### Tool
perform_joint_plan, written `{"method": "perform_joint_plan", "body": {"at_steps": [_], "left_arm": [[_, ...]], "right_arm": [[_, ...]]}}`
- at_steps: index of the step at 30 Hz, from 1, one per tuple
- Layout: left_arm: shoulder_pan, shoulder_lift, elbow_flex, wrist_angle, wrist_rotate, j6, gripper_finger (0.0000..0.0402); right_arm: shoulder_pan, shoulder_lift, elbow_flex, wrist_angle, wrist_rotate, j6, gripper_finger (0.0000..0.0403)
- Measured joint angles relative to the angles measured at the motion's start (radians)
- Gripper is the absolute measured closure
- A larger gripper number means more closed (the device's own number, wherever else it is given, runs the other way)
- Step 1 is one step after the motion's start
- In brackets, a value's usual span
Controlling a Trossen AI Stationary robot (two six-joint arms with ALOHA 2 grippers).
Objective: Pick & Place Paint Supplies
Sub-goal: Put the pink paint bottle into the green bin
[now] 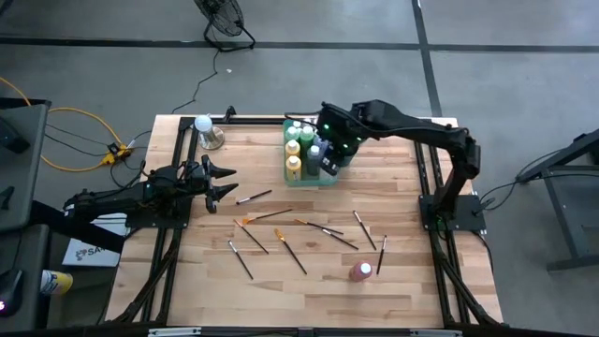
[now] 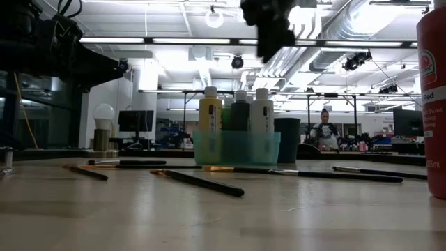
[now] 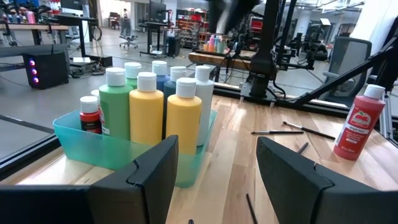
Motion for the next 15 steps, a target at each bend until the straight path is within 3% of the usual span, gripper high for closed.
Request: {"method": "perform_joint_plan", "body": {"at_steps": [10, 15], "left_arm": [[0.0, 0.0, 0.0, 0.0, 0.0, 0.0, 0.019], [0.0, 0.0, 0.0, 0.0, 0.0, 0.0, 0.019]], "right_arm": [[0.185, -0.063, -0.001, -0.296, -0.019, 0.585, 0.0231], [0.309, -0.091, -0.033, -0.282, -0.019, 0.778, 0.0196]]}}
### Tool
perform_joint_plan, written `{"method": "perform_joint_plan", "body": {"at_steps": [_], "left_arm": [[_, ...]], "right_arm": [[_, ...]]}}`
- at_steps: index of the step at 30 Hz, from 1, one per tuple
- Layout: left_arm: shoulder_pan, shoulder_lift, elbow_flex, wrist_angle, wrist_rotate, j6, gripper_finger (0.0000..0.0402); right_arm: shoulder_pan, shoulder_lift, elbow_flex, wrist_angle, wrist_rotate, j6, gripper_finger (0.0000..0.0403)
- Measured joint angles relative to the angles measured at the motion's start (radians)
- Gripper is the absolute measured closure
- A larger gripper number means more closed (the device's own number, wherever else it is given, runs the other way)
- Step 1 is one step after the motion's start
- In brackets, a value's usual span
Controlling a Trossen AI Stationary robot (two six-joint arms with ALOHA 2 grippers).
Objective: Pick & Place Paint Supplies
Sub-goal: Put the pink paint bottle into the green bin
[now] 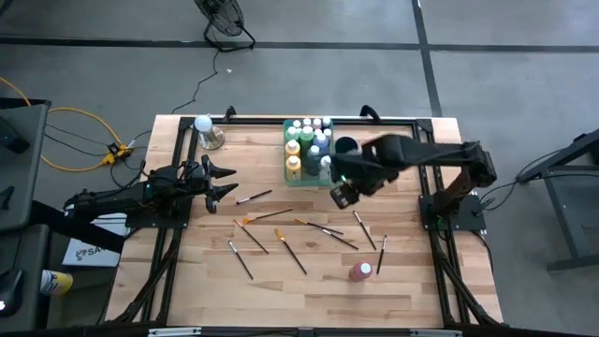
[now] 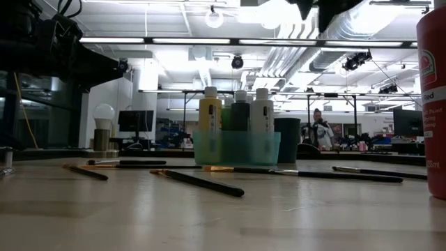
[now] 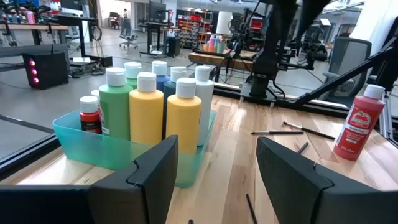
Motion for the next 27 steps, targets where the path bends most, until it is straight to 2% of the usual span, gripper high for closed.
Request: {"method": "perform_joint_plan", "body": {"at_steps": [7, 16, 27], "left_arm": [[0.0, 0.0, 0.0, 0.0, 0.0, 0.0, 0.019], [0.0, 0.0, 0.0, 0.0, 0.0, 0.0, 0.019], [0.0, 0.0, 0.0, 0.0, 0.0, 0.0, 0.019]], "right_arm": [[0.168, -0.04, -0.116, 0.003, -0.053, 0.219, 0.0162], [0.39, -0.042, -0.244, 0.161, -0.087, 0.431, 0.0159], [0.481, -0.042, -0.347, 0.358, -0.079, 0.559, 0.016]]}}
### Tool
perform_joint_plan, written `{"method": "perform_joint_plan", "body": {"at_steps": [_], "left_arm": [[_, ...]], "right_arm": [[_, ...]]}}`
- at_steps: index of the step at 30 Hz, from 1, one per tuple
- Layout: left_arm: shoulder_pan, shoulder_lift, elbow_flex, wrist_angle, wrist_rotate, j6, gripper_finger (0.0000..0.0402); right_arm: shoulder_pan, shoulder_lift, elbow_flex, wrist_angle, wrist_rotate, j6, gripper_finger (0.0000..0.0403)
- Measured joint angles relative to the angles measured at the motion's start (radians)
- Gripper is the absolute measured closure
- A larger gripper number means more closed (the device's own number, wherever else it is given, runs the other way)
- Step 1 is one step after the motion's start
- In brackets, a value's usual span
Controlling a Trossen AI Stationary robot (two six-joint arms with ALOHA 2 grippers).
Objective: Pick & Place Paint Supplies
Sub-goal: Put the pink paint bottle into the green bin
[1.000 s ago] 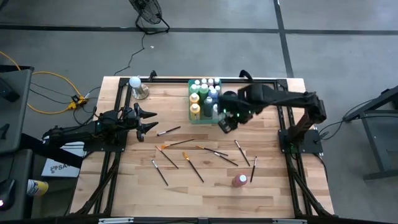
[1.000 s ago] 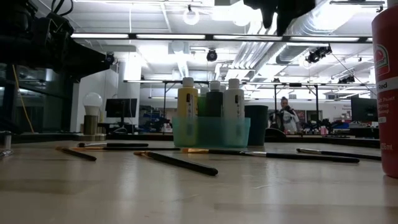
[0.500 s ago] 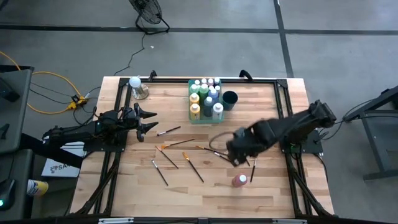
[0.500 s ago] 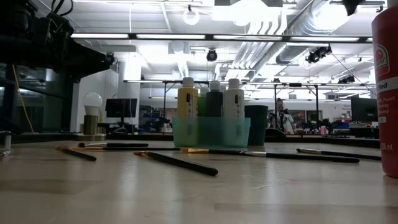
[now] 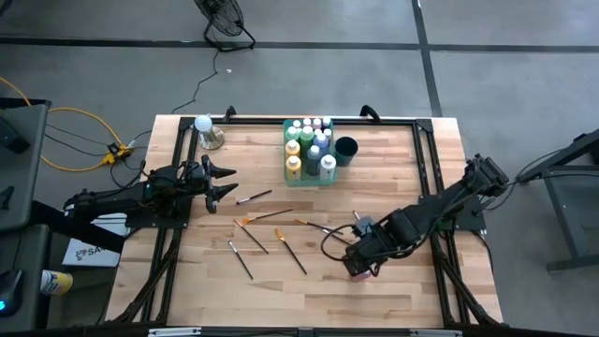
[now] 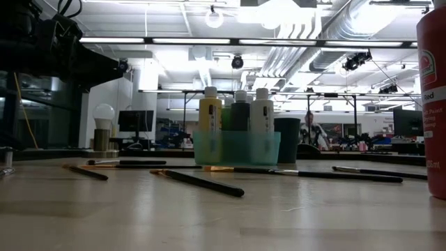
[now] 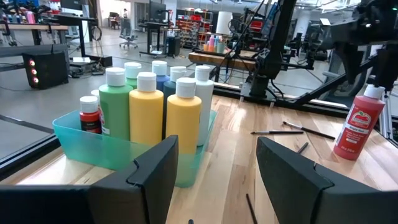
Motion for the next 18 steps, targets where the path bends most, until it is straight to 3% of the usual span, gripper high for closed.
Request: {"method": "perform_joint_plan", "body": {"at_steps": [18], "left_arm": [[0.0, 0.0, 0.0, 0.0, 0.0, 0.0, 0.019]], "right_arm": [[0.044, 0.02, -0.007, 0.036, 0.028, 0.028, 0.016]]}}
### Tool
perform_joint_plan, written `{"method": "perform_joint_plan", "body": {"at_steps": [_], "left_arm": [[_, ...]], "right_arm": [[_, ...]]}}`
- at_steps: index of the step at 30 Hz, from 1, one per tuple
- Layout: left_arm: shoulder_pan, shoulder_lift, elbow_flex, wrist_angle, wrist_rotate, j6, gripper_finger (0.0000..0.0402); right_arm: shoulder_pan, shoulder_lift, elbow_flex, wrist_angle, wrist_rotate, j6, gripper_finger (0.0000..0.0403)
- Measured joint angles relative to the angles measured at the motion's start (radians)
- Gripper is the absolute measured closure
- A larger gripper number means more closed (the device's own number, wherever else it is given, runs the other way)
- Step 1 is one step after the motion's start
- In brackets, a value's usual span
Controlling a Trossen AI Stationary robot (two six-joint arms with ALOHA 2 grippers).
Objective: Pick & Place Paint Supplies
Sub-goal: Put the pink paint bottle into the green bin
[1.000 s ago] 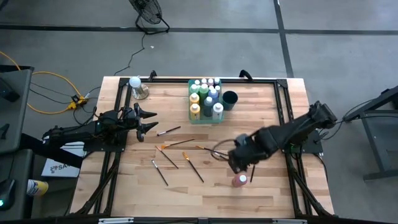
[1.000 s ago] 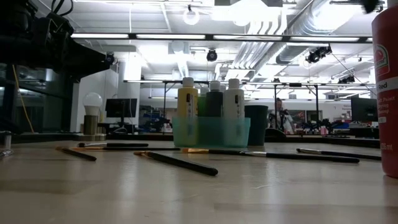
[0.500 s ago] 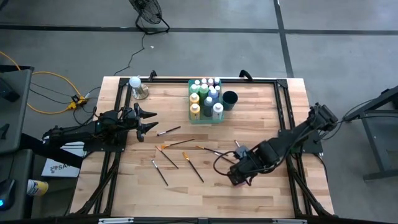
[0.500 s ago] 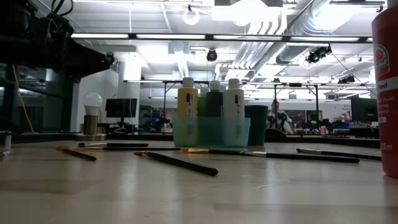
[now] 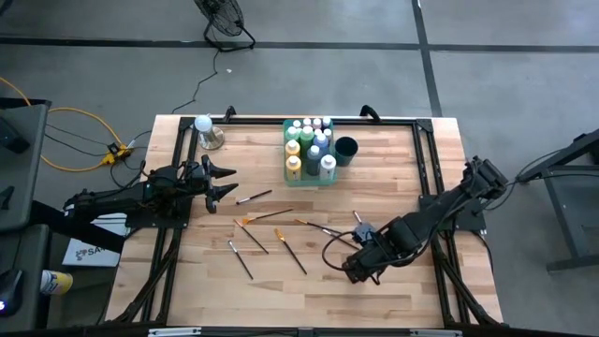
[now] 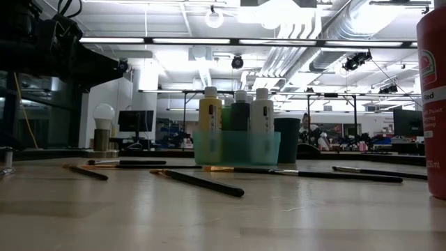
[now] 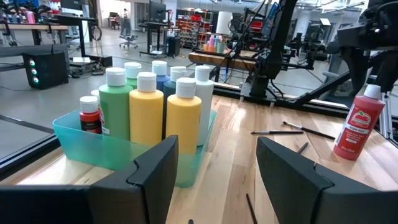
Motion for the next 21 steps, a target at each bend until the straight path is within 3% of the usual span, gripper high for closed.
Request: {"method": "perform_joint_plan", "body": {"at_steps": [21], "left_arm": [[0.0, 0.0, 0.0, 0.0, 0.0, 0.0, 0.019]], "right_arm": [[0.021, 0.035, 0.0, 0.021, 0.025, 0.015, 0.016]]}}
